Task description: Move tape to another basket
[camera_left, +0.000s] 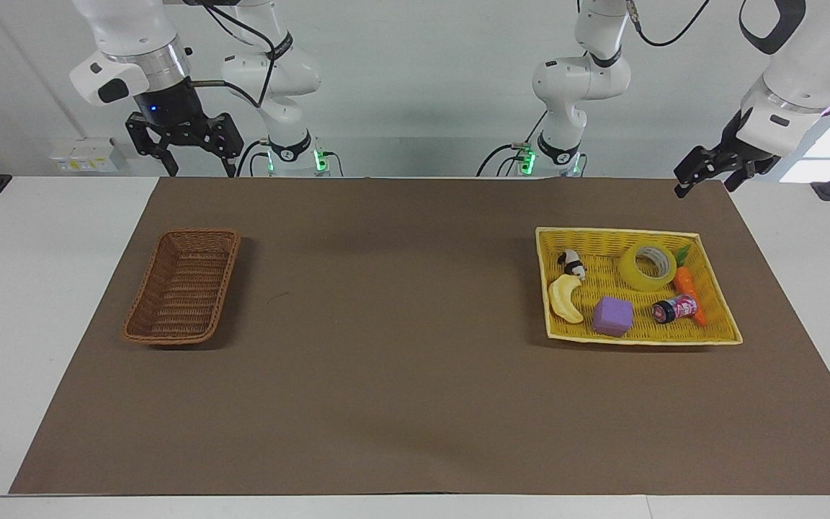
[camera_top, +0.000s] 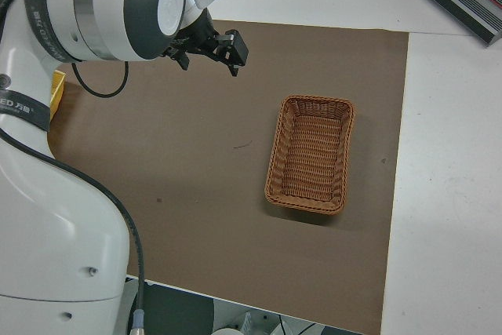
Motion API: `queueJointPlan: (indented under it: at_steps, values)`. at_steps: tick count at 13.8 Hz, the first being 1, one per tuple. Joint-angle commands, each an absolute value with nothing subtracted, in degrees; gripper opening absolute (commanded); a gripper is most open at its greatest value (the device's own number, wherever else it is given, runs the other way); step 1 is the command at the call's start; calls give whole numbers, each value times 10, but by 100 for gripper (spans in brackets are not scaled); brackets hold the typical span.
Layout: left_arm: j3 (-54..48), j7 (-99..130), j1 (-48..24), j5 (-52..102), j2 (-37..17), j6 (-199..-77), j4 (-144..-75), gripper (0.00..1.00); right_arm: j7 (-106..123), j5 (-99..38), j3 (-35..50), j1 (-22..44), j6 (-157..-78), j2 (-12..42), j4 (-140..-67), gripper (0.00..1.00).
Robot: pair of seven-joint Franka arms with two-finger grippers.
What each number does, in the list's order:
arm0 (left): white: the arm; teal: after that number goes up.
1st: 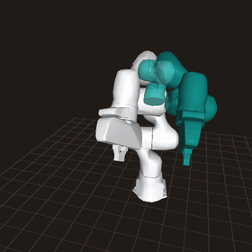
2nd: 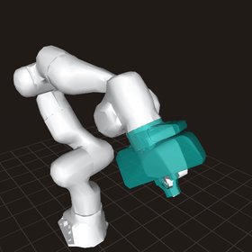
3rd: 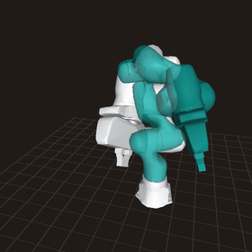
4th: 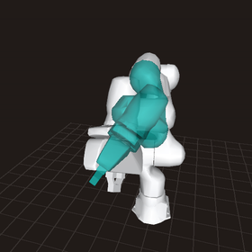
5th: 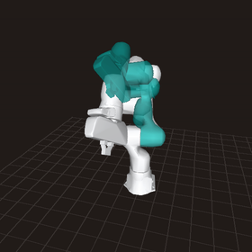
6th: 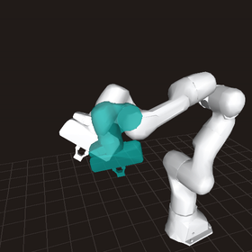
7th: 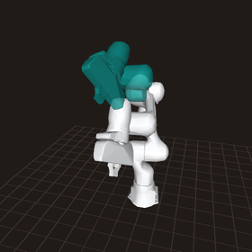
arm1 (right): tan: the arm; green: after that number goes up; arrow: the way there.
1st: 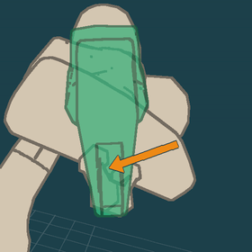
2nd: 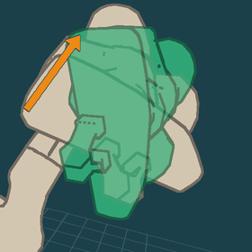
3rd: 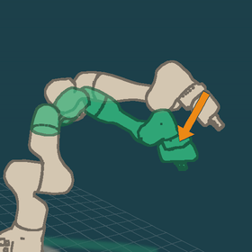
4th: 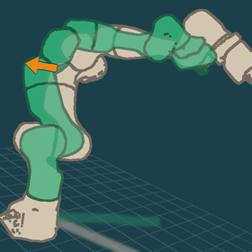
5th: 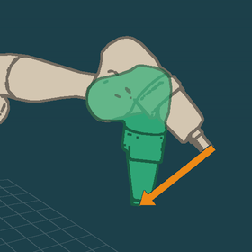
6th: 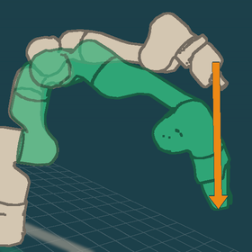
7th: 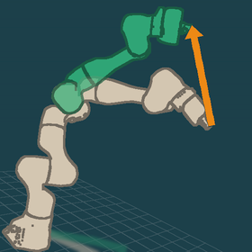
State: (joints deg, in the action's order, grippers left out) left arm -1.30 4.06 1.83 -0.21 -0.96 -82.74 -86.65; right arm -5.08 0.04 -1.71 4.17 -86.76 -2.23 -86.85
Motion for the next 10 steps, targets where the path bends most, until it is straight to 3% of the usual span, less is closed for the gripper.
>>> queueJointPlan:
  at_steps: [1, 10]
  values:
    - [-10, 32, 17, 4, 9, -821, -889, 100, -34, -8, -16, 27, -867, -21, -867, 100]
    - [-6, 38, 22, 4, 9, -818, -888, 100, -34, -11, -16, 27, -867, -21, -867, 100]
